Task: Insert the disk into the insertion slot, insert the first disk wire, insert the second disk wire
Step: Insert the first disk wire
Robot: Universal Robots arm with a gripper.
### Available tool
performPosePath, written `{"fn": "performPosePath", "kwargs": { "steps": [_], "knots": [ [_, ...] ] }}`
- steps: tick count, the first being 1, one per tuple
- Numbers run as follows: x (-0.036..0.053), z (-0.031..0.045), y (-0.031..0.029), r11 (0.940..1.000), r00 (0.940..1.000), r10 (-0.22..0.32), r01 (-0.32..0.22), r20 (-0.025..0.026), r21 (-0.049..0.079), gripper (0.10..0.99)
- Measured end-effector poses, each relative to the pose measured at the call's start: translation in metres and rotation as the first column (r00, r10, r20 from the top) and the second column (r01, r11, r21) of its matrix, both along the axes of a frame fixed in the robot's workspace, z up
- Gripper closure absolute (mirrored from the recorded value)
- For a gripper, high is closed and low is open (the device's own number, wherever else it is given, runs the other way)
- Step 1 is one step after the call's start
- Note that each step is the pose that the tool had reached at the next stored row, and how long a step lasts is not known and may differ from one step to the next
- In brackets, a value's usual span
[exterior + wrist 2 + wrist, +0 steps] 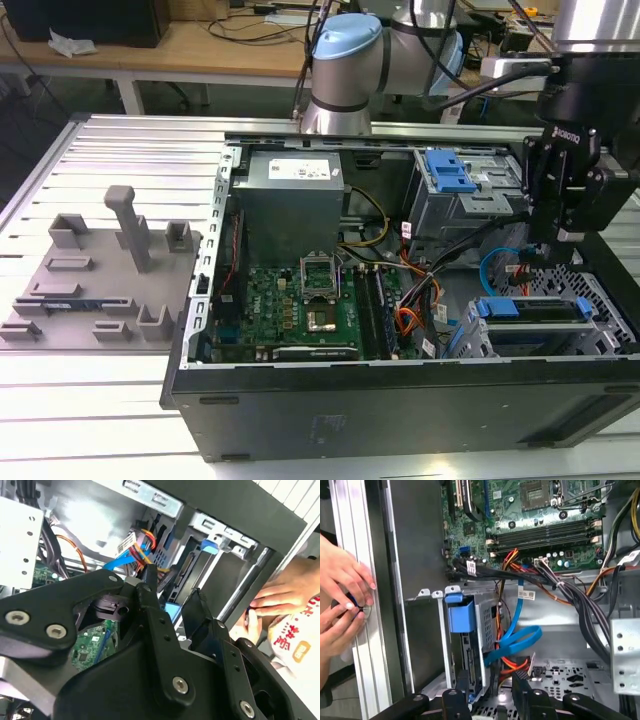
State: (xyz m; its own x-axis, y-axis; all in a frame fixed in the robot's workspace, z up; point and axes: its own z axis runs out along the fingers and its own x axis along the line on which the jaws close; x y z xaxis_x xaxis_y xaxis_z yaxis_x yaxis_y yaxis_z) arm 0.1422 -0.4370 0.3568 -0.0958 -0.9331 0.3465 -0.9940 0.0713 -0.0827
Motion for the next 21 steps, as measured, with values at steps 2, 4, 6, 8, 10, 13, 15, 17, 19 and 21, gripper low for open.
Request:
{"fn": "performPosePath", "kwargs": {
  "steps": [2, 4, 6, 8, 10, 13, 15, 17, 19, 21],
  "knots": [
    [0.0000, -0.0009, 0.0013, 1.0000, 0.9999, 0.000, 0.000, 0.0120, -0.008, 0.616],
    [0.0002, -0.0021, 0.0016, 0.9997, 0.9997, -0.016, 0.016, 0.0160, -0.016, 0.616],
    [0.0002, -0.0039, 0.0017, 0.9993, 0.9993, -0.034, 0.034, 0.0163, -0.018, 0.616],
    [0.0002, -0.0053, 0.0023, 0.9986, 0.9988, -0.047, 0.047, 0.0165, -0.022, 0.616],
    [0.0004, -0.0054, 0.0026, 0.9986, 0.9988, -0.046, 0.047, 0.0165, -0.023, 0.616],
    [0.0004, -0.0058, 0.0034, 0.9988, 0.9989, -0.043, 0.044, 0.0165, -0.024, 0.616],
    [0.0004, -0.0087, 0.0035, 0.9989, 0.9992, -0.035, 0.036, 0.0167, -0.029, 0.616],
    [0.0004, -0.0110, 0.0035, 0.9991, 0.9995, -0.026, 0.027, 0.0168, -0.033, 0.616],
    [0.0004, -0.0127, 0.0041, 0.9991, 0.9997, -0.018, 0.019, 0.0169, -0.037, 0.616],
    [0.0004, -0.0132, 0.0062, 0.9989, 0.9997, -0.018, 0.019, 0.0170, -0.043, 0.616]
  ]
}}
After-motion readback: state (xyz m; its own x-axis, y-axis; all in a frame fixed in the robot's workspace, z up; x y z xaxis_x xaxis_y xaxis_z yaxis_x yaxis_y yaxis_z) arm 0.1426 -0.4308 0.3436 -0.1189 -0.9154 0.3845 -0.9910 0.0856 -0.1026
